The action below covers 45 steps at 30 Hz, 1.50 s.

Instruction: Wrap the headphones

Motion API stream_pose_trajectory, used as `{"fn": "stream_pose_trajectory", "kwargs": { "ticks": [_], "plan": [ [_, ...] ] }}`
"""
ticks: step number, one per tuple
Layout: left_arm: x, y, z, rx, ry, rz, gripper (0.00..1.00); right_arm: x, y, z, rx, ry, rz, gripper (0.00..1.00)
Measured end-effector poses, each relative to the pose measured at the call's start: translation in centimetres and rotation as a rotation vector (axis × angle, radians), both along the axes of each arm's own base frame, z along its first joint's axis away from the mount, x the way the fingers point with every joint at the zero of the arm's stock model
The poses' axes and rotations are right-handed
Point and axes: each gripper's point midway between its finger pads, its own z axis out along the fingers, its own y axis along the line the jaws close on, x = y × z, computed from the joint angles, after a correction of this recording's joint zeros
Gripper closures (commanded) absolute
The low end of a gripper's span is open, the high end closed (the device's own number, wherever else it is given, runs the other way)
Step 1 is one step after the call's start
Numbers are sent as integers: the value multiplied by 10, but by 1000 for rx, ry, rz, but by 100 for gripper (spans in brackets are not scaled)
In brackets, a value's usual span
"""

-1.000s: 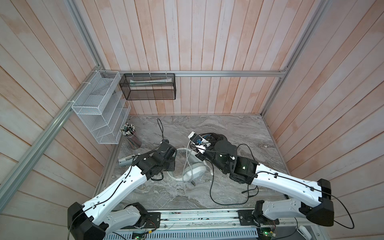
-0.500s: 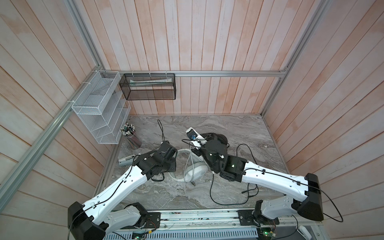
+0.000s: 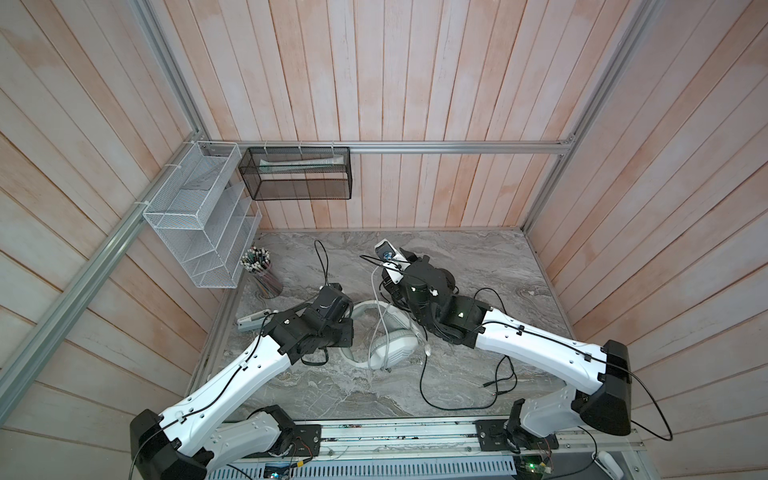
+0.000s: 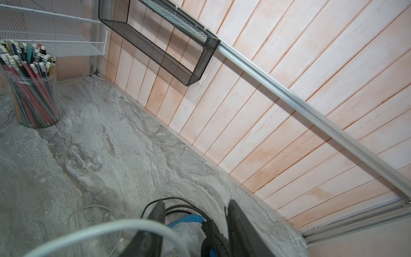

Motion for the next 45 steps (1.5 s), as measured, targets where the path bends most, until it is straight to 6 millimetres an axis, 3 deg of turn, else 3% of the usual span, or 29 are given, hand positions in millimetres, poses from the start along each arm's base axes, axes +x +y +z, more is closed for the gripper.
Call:
{"fn": "stream_pose_trajectory", "kwargs": {
  "ticks": [9, 13, 19, 23, 27, 31, 32, 34, 40, 45],
  "plan": [
    [-12, -12, 11, -93, 13, -56, 100, 6, -5, -30, -16, 132, 1, 43],
    [-15, -15, 13, -113, 21, -71, 100, 17, -15, -45, -33, 197, -47, 33],
    [-15, -18, 15, -129, 22, -70, 100, 22, -16, -42, 28, 288, -52, 25],
    [-15, -20, 19, -155, 14, -66, 100, 31, -30, -42, 70, 332, -85, 26],
    [-16, -23, 27, -195, 1, -75, 100, 43, -54, -54, 78, 385, -154, 20],
    [-18, -27, 32, -216, 3, -88, 100, 50, -67, -61, 114, 433, -185, 7],
    [-18, -28, 33, -221, 3, -91, 100, 52, -69, -63, 127, 444, -189, 0],
    [-19, -29, 35, -231, 2, -97, 100, 54, -72, -67, 151, 480, -184, 2],
    [-21, -30, 37, -248, 3, -101, 100, 47, -68, -76, 184, 568, -131, 1],
    [-16, -24, 37, -241, -2, -66, 100, 31, -65, -65, 219, 605, -70, 1]
  ]
}}
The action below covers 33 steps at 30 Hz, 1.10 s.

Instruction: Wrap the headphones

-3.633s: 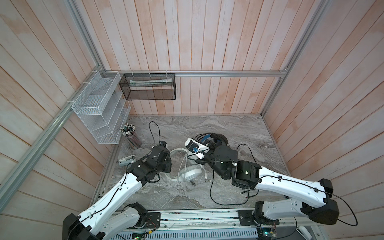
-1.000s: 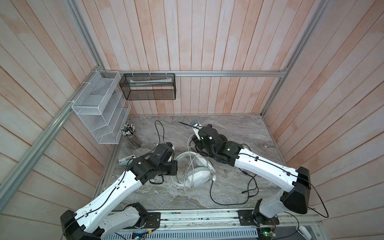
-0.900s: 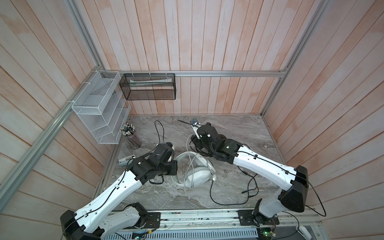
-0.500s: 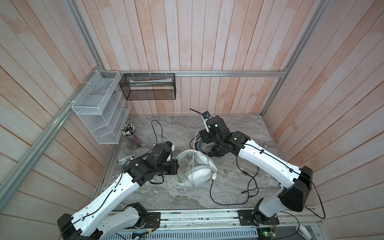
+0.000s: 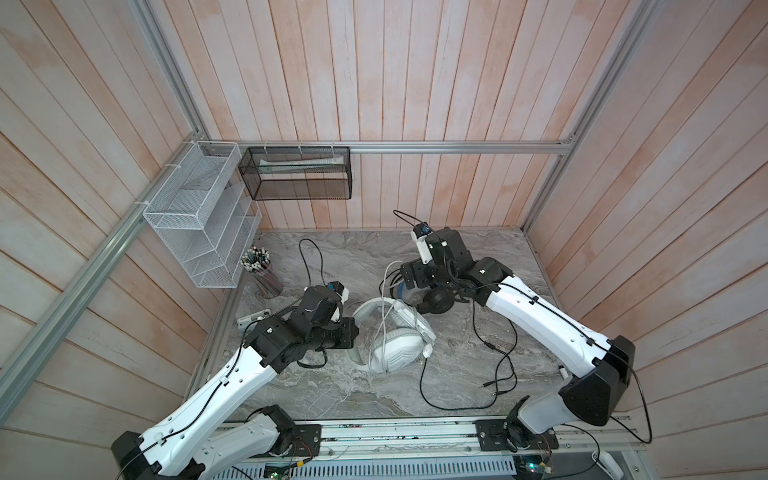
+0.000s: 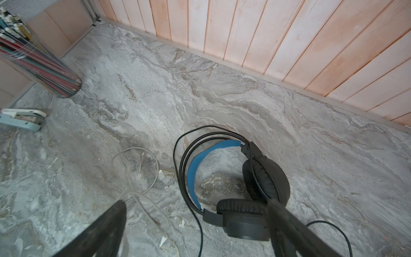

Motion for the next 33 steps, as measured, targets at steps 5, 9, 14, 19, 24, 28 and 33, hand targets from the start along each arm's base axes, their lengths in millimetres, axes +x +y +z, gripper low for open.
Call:
{"fn": "stream_pose_trajectory", "kwargs": {
  "ticks": [5, 9, 14, 19, 24, 28, 33],
  "plan": [
    [6, 6, 1, 1, -3, 38, 100, -16, -6, 3, 5, 27, 28, 1],
    [8, 12, 5, -10, -13, 62, 100, -20, -23, -17, -75, 58, -17, 0],
    [14, 20, 3, 9, -19, 110, 100, -30, -42, 2, -67, 7, -49, 5],
    [19, 31, -1, 50, -19, 185, 100, -56, -52, 80, 139, -141, -15, 15],
    [21, 36, -10, 90, 3, 207, 100, -100, -54, 142, 369, -269, 99, 10],
    [18, 38, -18, 129, 22, 185, 100, -109, -69, 138, 391, -321, 74, 7],
    [12, 40, -2, 153, 6, 128, 100, -96, -78, 77, 344, -310, -2, 0]
  ]
}}
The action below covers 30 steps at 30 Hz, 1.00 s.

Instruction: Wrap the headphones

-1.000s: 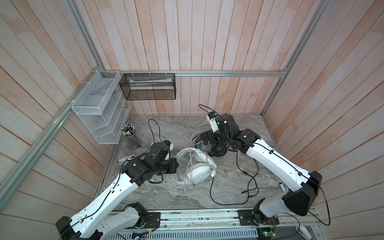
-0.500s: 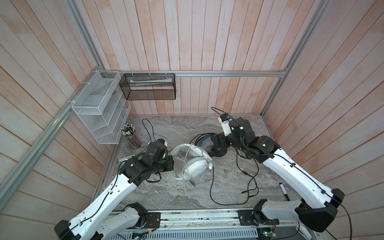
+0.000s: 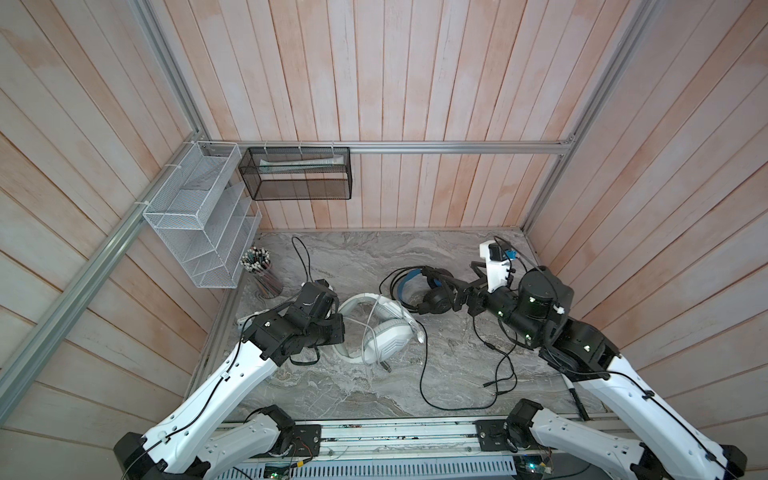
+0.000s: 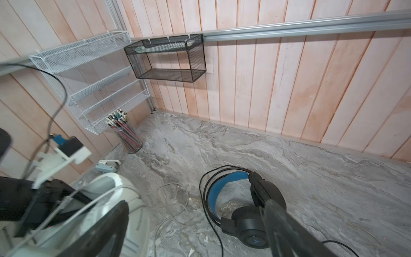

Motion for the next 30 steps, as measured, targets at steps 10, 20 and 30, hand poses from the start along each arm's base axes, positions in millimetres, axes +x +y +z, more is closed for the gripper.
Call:
{"fn": "stream_pose_trajectory", "kwargs": {
  "ticks": [10, 20, 30],
  "plan": [
    [-12, 9, 24, -2, -45, -31, 100, 9, 2, -36, 122, -26, 1, 1],
    [-13, -1, 48, -53, -69, -84, 100, 7, 20, -62, 185, -74, 91, 0],
    [-26, -14, 78, -120, -89, -192, 100, 10, 101, -159, 287, 96, 379, 0]
  ]
}}
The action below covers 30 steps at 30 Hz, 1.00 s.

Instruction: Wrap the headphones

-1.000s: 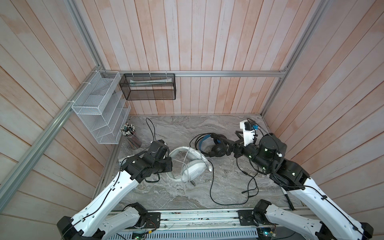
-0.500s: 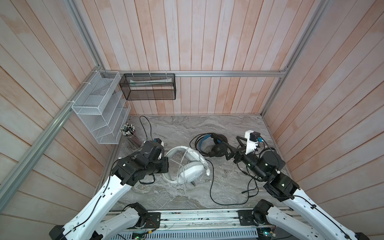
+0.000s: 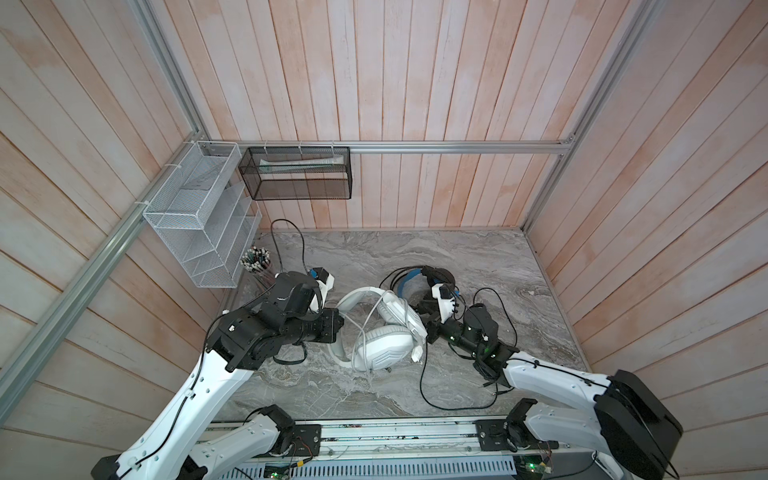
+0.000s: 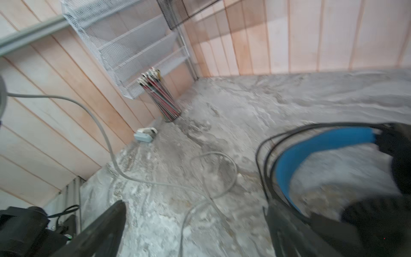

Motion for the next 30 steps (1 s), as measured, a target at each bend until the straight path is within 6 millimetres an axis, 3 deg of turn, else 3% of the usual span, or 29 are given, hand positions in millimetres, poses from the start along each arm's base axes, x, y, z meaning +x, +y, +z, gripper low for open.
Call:
{"fn": "stream_pose_trajectory", "kwargs": {
  "ticks": [5, 9, 13, 17, 22, 25, 27, 30],
  "plan": [
    [-1, -7, 20, -41, -36, -42, 100, -10, 65, 11, 115, -24, 168, 0],
    [-1, -11, 17, -37, -23, -62, 100, -27, 104, 2, 179, -8, 270, 0],
    [1, -12, 14, -29, -13, -64, 100, -33, 126, -1, 212, -2, 314, 0],
    [1, -13, 14, -32, -10, -68, 100, -39, 141, 11, 252, -35, 343, 2],
    [0, -17, 16, -51, -8, -83, 100, -29, 151, 7, 259, -41, 322, 9],
    [-1, -20, 18, -66, -9, -90, 100, -22, 161, -2, 245, -35, 319, 29],
    [-1, -21, 19, -76, -8, -94, 100, -17, 164, -4, 234, -37, 309, 54],
    [-2, -24, 21, -91, -6, -103, 100, -5, 159, -4, 220, -43, 262, 80]
  ]
}}
